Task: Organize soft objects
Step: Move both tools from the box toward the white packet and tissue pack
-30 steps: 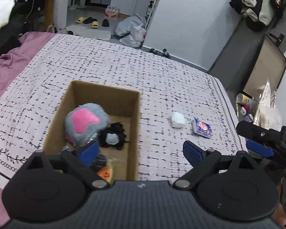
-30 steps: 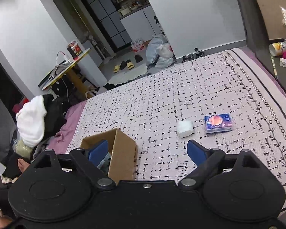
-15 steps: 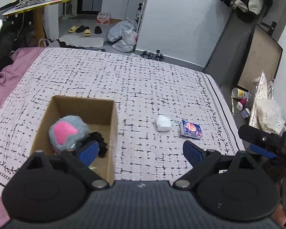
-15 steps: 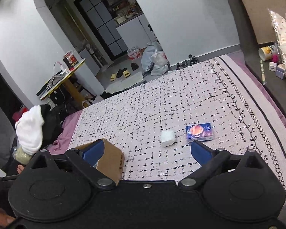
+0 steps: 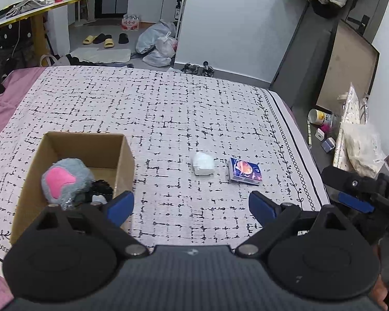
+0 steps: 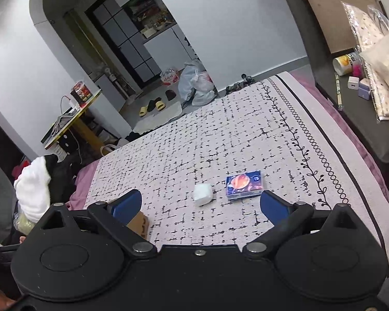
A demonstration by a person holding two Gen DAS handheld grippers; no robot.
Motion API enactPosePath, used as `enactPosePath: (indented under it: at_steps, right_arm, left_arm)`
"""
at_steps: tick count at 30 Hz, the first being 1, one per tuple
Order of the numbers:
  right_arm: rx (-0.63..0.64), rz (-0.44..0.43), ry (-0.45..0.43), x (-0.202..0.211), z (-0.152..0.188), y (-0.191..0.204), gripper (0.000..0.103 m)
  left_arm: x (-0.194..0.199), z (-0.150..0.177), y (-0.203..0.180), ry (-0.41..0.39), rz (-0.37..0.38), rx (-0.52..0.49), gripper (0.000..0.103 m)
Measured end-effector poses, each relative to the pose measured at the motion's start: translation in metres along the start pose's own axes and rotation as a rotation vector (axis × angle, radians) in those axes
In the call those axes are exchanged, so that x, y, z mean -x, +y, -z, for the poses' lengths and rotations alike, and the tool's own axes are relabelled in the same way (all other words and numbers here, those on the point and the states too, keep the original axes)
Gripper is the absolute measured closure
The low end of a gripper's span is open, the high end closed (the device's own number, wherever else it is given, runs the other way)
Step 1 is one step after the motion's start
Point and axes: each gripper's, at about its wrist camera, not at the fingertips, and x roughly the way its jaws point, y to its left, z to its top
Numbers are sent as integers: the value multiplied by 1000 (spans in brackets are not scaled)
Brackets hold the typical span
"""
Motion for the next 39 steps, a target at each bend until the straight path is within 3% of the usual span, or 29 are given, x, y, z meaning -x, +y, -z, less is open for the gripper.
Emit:
enactPosePath:
  at_steps: [23, 30, 39]
  right_arm:
    - [-67, 41, 25, -46, 6, -54, 4]
    - [-62, 16, 52, -79, 13, -68, 7]
    - [-168, -17, 96, -113, 12, -93, 12]
  left_arm:
    - [-60, -3, -12, 23, 22, 8, 10]
    - [-87, -7, -8, 24, 17, 46, 16]
    - [-125, -16, -9, 46, 6, 96, 25]
